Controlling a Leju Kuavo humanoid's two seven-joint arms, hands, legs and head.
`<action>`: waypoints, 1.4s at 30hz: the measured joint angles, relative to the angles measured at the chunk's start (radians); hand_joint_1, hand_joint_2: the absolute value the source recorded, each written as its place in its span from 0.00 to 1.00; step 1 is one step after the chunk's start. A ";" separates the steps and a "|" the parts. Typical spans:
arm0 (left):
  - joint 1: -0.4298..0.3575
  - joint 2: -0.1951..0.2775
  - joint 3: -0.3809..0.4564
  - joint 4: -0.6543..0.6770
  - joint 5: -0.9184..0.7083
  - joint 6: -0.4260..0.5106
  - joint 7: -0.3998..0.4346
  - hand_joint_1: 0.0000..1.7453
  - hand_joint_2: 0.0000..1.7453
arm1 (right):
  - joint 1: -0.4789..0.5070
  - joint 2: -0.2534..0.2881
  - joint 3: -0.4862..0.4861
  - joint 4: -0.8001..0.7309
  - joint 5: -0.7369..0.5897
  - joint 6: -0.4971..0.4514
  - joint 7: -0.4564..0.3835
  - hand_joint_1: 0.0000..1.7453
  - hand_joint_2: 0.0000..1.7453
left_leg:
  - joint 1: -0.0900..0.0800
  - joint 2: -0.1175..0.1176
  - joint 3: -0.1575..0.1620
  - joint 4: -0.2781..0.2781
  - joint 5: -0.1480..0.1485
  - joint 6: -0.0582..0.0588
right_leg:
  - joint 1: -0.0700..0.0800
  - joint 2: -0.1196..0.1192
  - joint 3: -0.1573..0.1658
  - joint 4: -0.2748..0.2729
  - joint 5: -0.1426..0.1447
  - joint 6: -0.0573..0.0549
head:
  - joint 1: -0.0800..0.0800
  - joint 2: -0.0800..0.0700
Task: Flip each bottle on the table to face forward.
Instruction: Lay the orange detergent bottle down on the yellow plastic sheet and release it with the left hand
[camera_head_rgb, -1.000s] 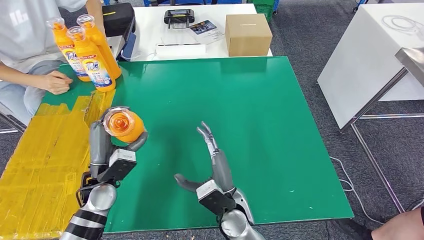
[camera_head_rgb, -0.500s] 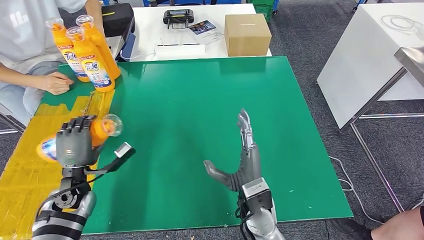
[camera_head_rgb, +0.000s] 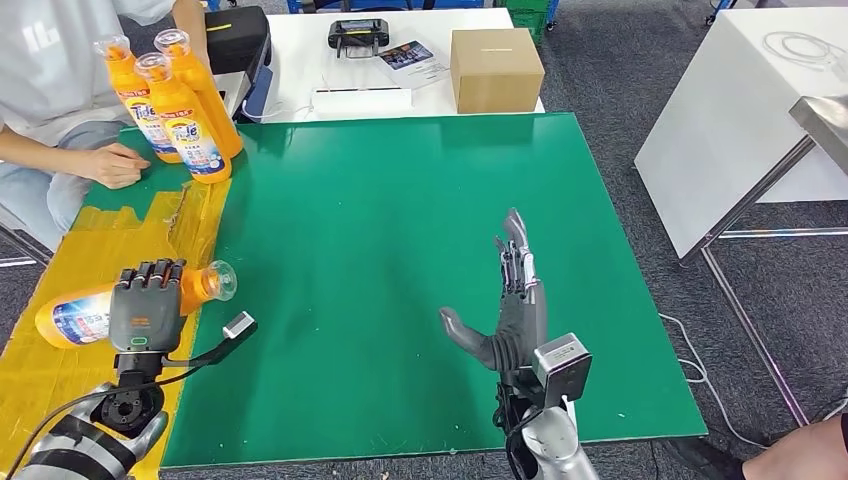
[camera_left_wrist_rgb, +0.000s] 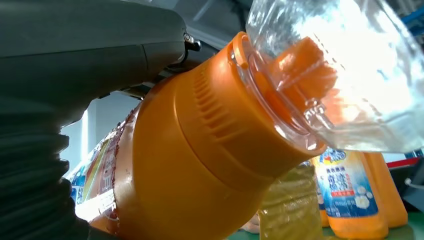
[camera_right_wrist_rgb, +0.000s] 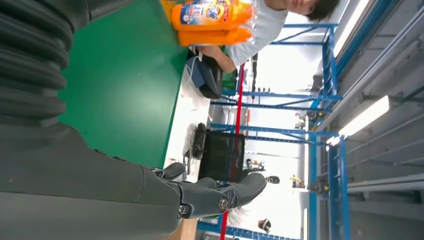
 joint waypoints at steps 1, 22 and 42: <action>-0.015 0.011 -0.046 0.017 0.000 0.000 0.009 1.00 1.00 | -0.005 -0.003 0.000 0.000 -0.003 0.006 0.000 0.00 1.00 | 0.000 0.000 0.000 0.000 0.000 0.000 | 0.000 0.000 0.000 0.000 0.000 0.000 | 0.000 0.000; -0.051 -0.045 -0.028 0.232 0.010 0.002 -0.314 1.00 1.00 | -0.079 -0.015 0.031 0.050 -0.010 0.015 0.004 0.00 1.00 | 0.000 0.000 0.000 0.000 0.000 0.000 | 0.000 0.000 0.000 0.000 0.000 0.000 | 0.000 0.000; -0.246 -0.146 0.179 0.658 0.031 -0.107 -0.622 1.00 1.00 | -0.085 -0.015 0.035 0.067 0.064 0.020 0.020 0.00 1.00 | 0.000 -0.004 0.019 -0.002 -0.004 -0.004 | 0.000 -0.003 0.022 0.000 -0.003 -0.002 | 0.000 0.000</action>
